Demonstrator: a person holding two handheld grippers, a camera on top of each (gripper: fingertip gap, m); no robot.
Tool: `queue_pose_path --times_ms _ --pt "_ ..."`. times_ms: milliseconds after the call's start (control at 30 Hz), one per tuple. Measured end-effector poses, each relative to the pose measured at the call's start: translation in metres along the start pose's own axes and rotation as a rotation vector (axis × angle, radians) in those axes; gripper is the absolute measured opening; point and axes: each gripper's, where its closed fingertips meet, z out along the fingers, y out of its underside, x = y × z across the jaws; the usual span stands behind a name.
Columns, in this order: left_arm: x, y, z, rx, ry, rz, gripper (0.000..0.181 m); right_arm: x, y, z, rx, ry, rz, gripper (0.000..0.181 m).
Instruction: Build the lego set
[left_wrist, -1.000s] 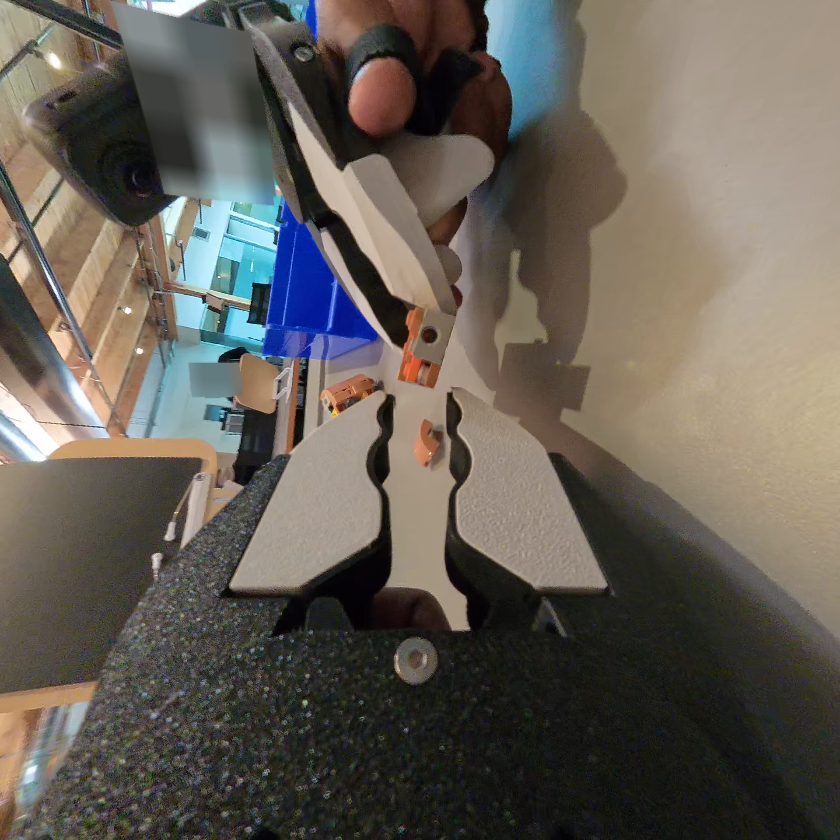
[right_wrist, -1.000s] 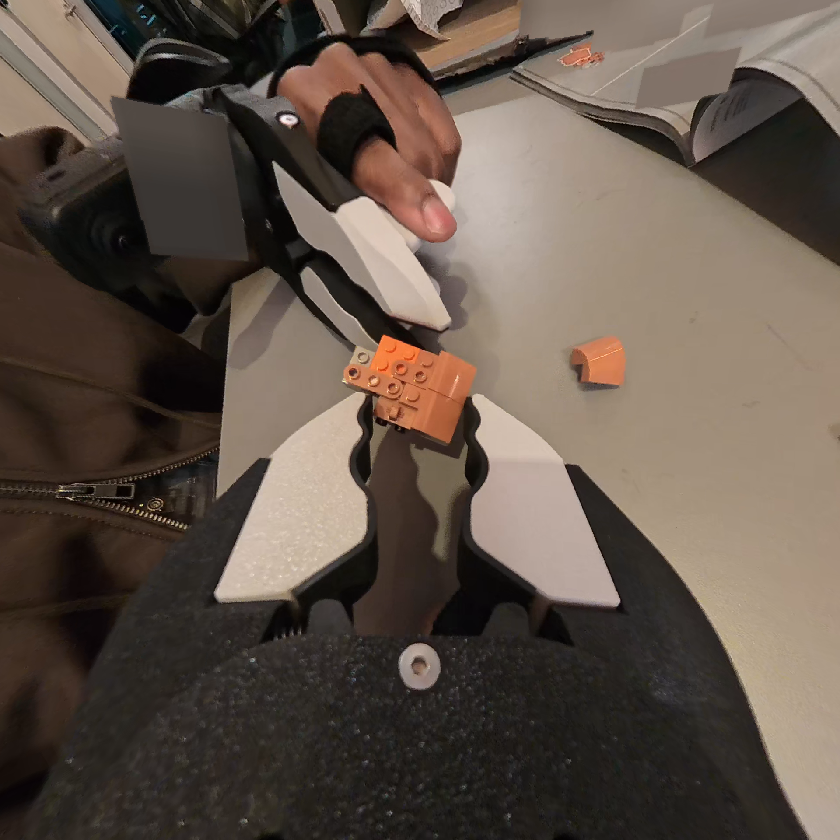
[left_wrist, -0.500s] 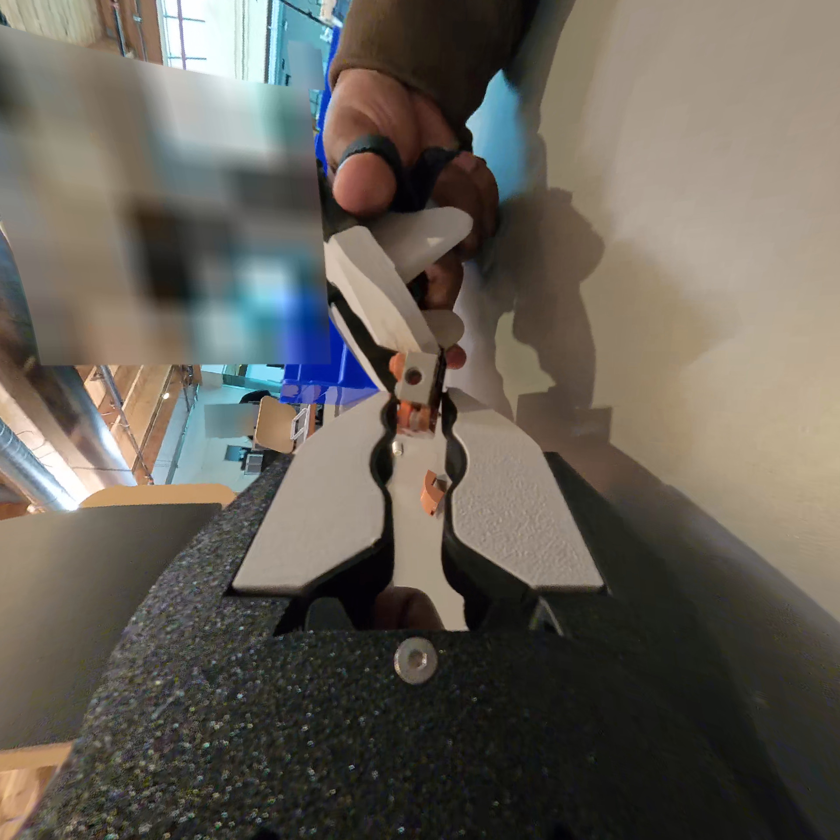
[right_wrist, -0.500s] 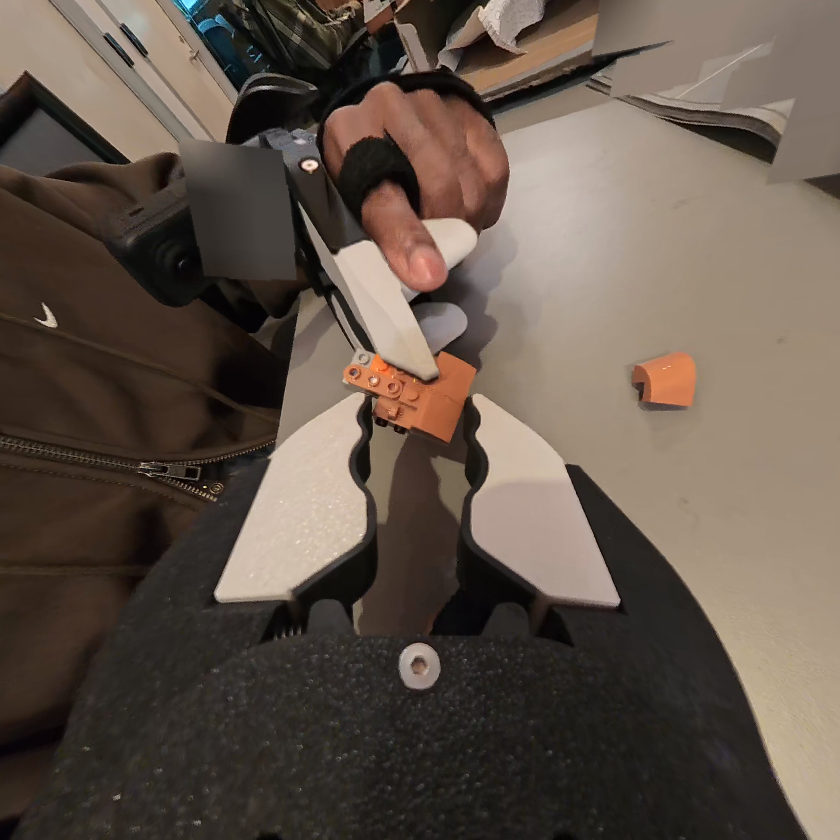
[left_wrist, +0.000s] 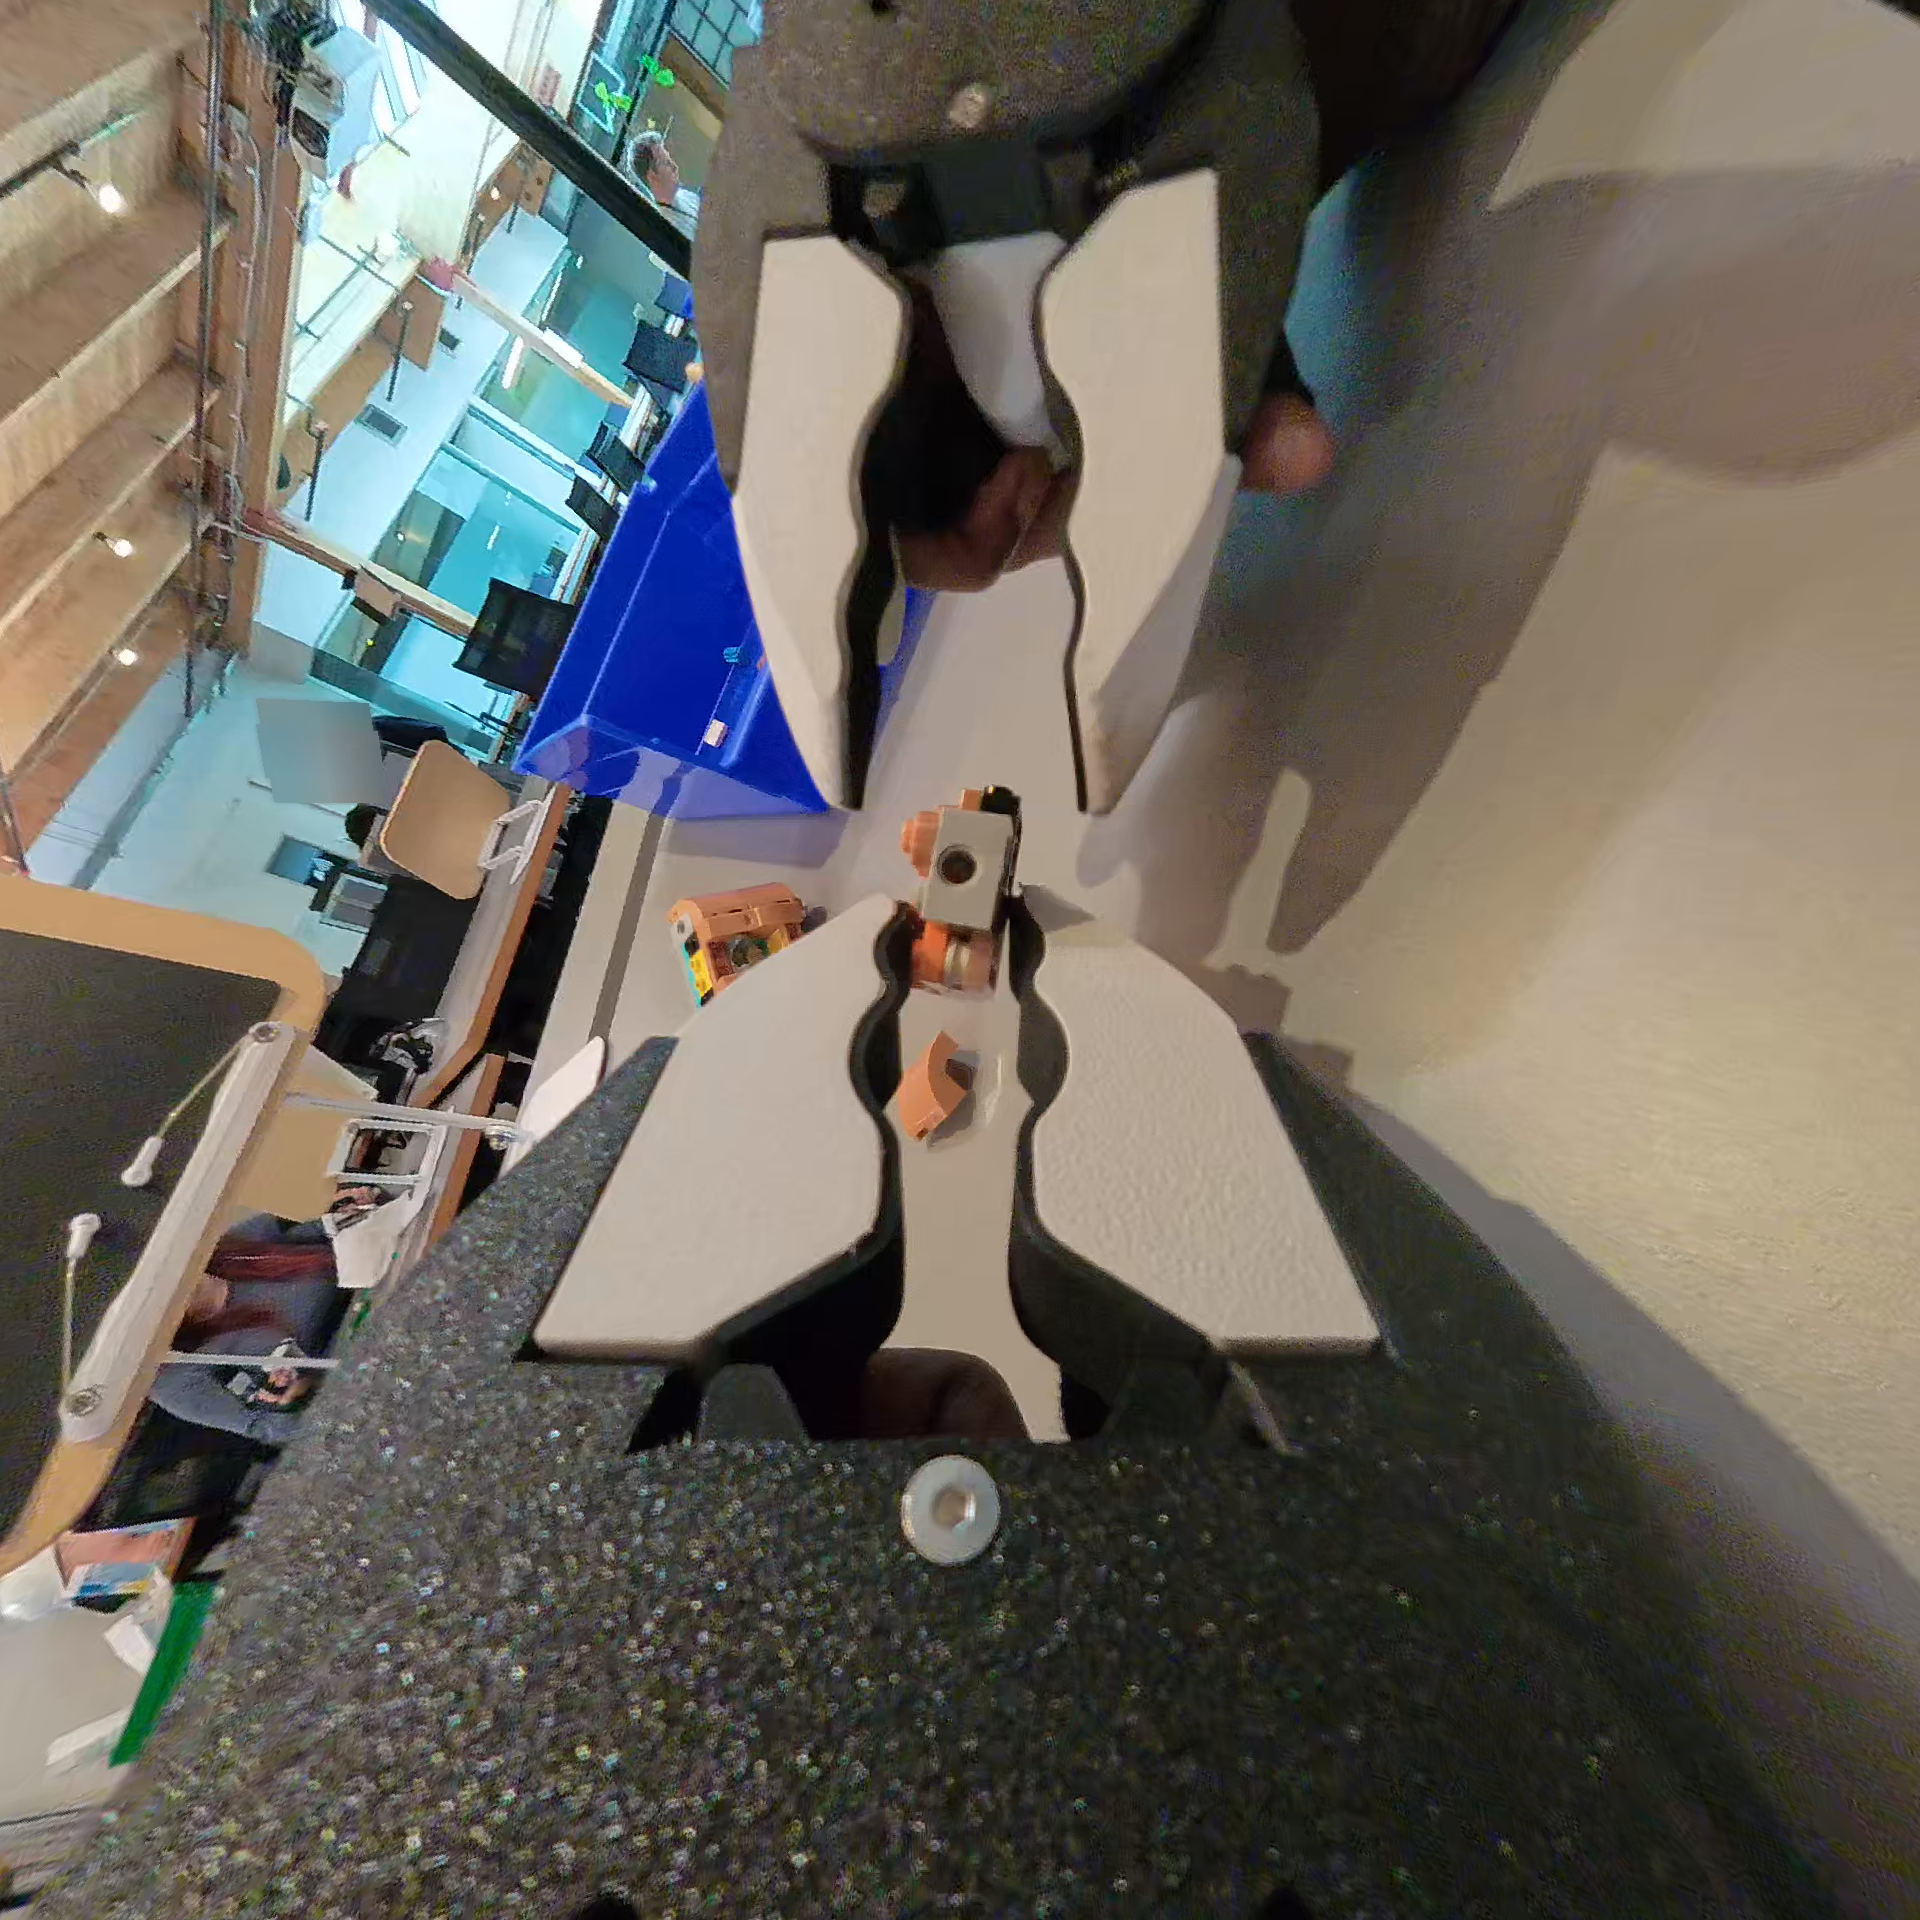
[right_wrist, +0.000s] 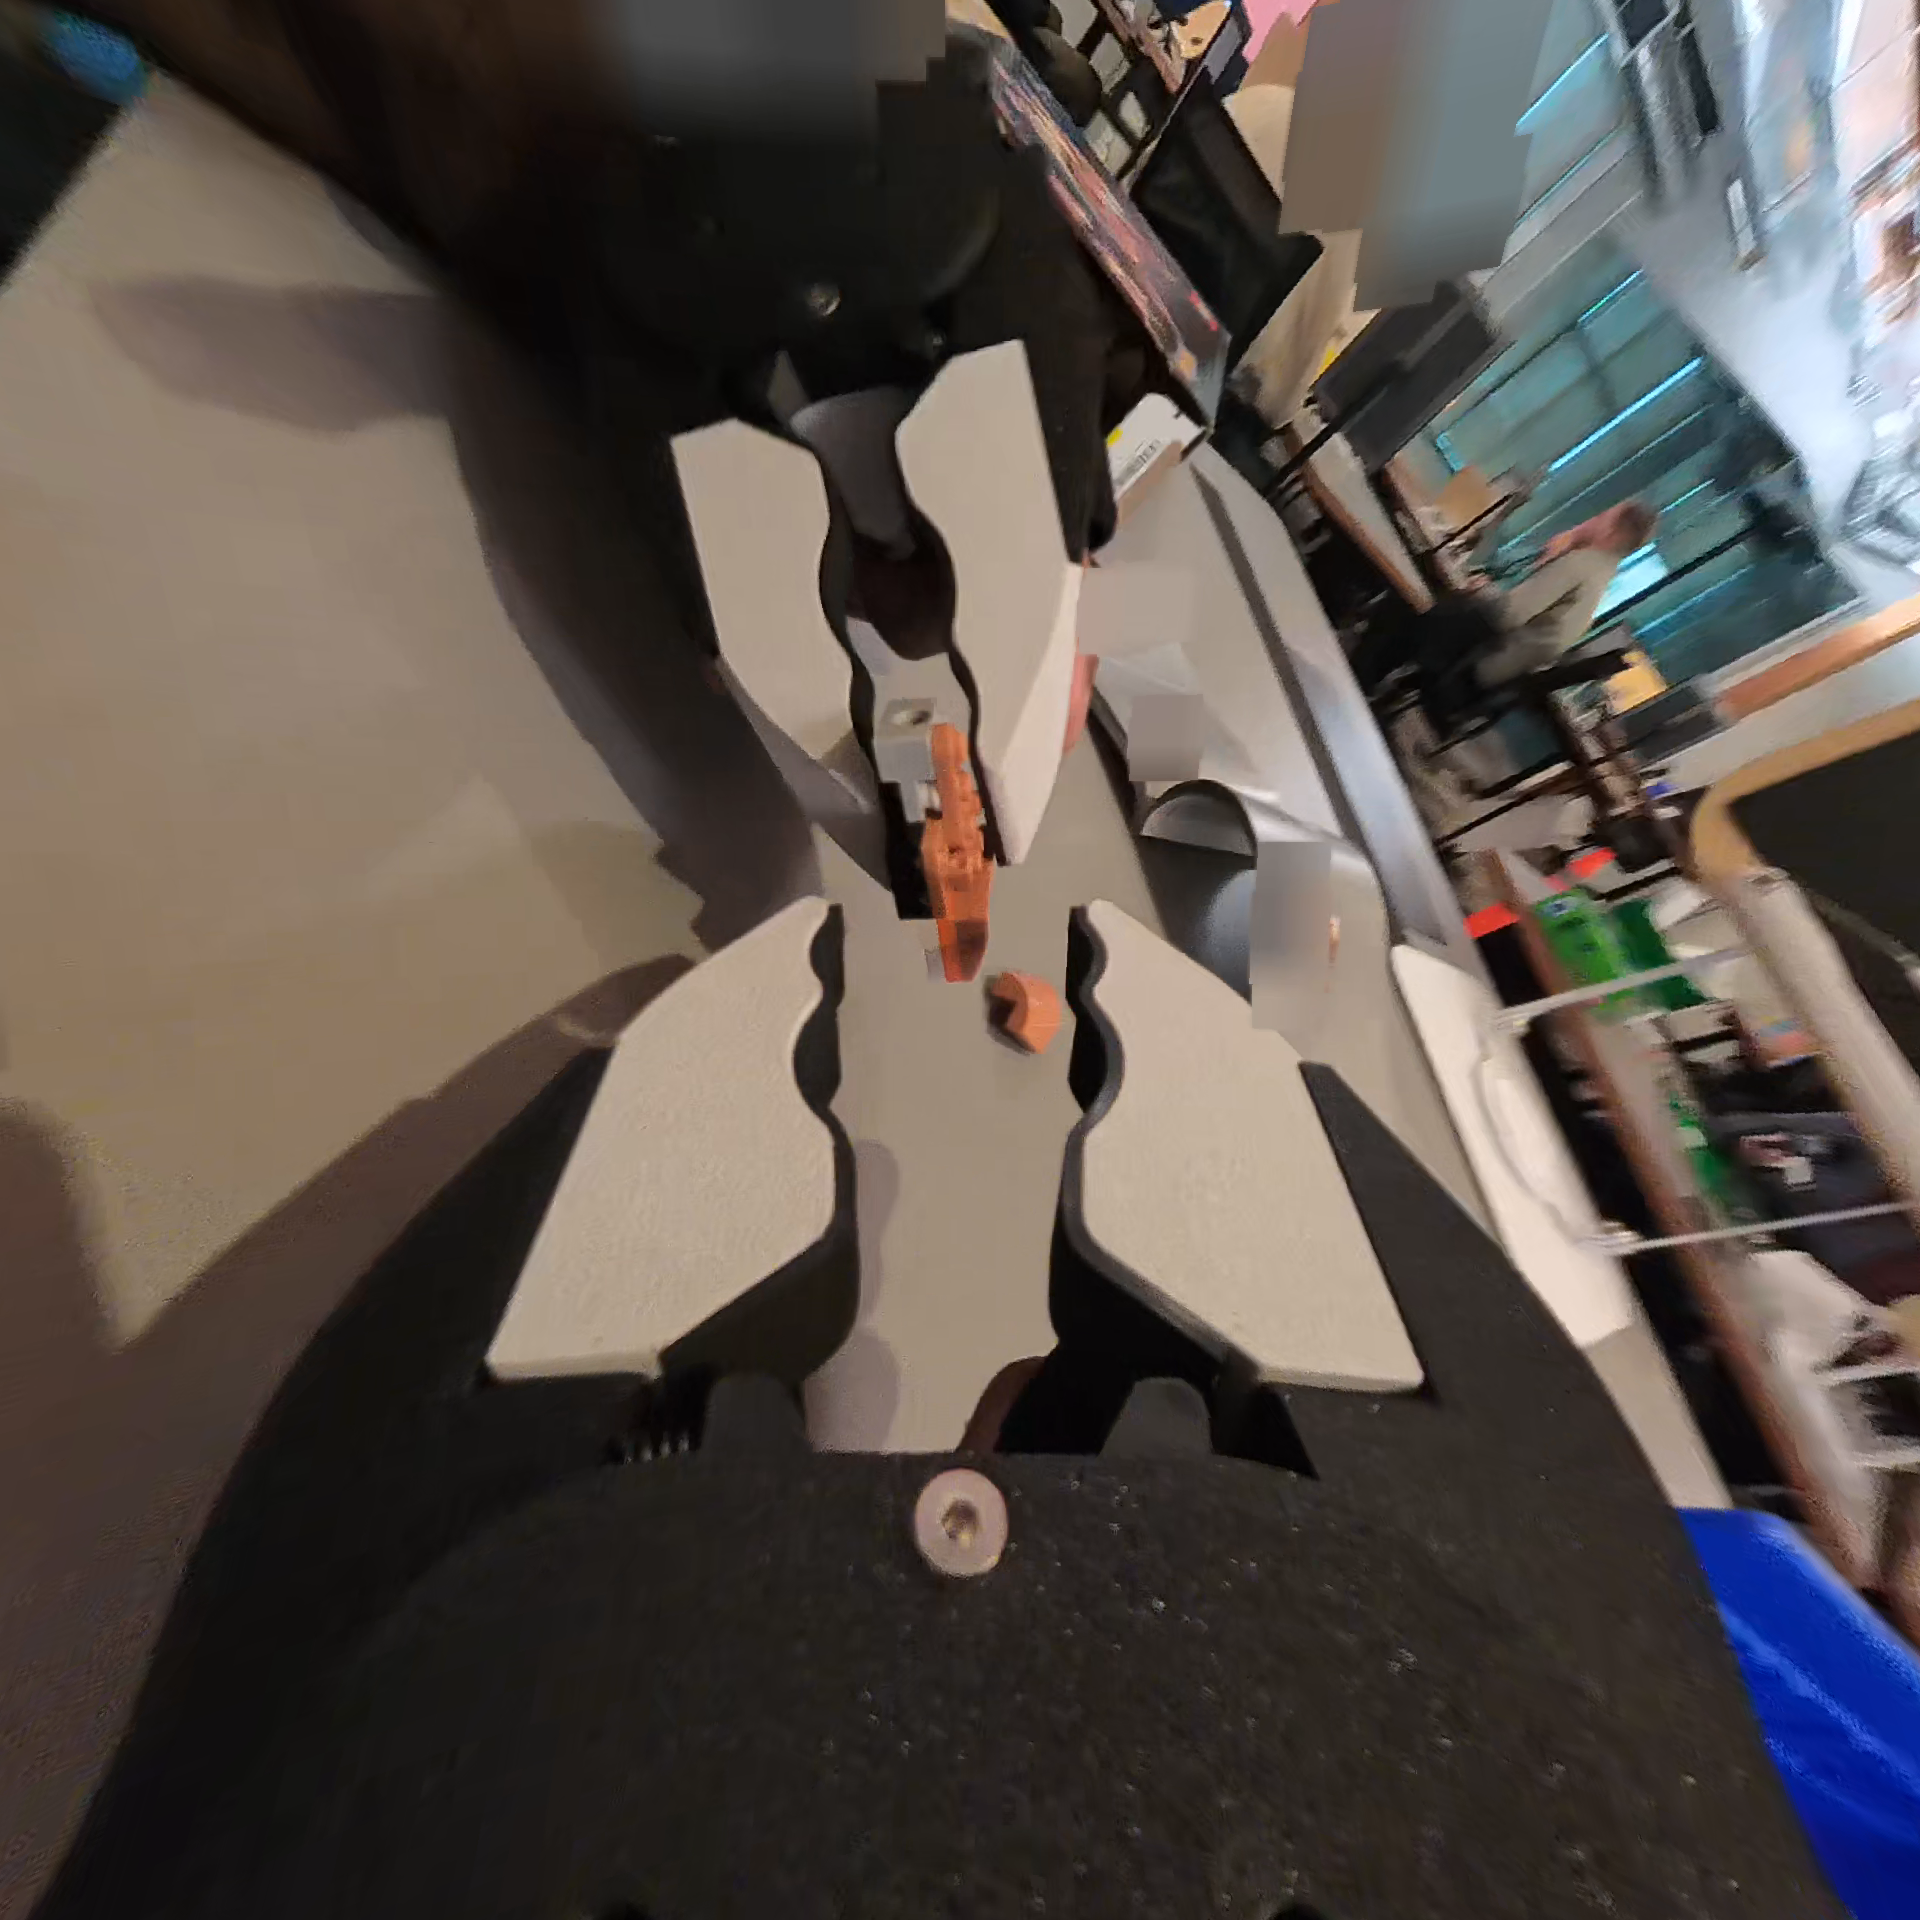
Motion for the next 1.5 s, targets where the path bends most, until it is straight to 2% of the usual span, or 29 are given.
queue_pose_path --times_ms 167,300,467,600,700,867,933,1067,1133,1200,1367,1500 --pt "0.005 0.002 0.003 -0.025 0.034 -0.011 0.018 -0.005 -0.001 0.008 -0.030 0.050 -0.152 0.032" --pt "0.007 0.004 0.004 -0.043 0.047 -0.016 0.018 -0.007 0.002 0.010 -0.047 0.065 -0.213 0.016" --pt "0.001 0.002 0.001 -0.003 0.038 -0.093 0.020 -0.002 -0.001 0.007 -0.030 0.100 -0.209 0.015" --pt "-0.011 0.010 -0.003 0.006 0.040 -0.240 0.029 0.005 0.005 0.000 -0.032 0.122 -0.202 0.015" --pt "-0.021 0.032 0.001 -0.081 0.029 -0.370 0.035 0.010 0.013 -0.007 -0.042 0.137 -0.206 0.015" --pt "-0.011 0.068 0.021 -0.279 0.173 -0.532 0.044 0.014 0.020 -0.013 -0.026 0.134 -0.190 0.015" --pt "-0.016 0.073 0.028 -0.300 0.191 -0.595 0.046 0.016 0.022 -0.014 -0.022 0.133 -0.188 0.015" --pt "-0.008 0.083 0.036 -0.386 0.326 -0.710 0.042 0.016 0.022 -0.015 -0.011 0.132 -0.188 0.015" --pt "-0.003 0.082 0.036 -0.390 0.386 -0.762 0.030 0.016 0.022 -0.015 -0.005 0.134 -0.189 0.015" --pt "-0.005 0.084 0.036 -0.401 0.373 -0.751 0.022 0.017 0.022 -0.015 -0.003 0.141 -0.190 0.015" --pt "-0.004 0.077 0.033 -0.350 0.366 -0.783 0.022 0.020 0.021 -0.017 0.002 0.166 -0.196 0.015" --pt "-0.019 0.039 0.021 -0.092 0.368 -0.972 0.022 0.021 0.020 -0.018 -0.008 0.196 -0.232 0.015"
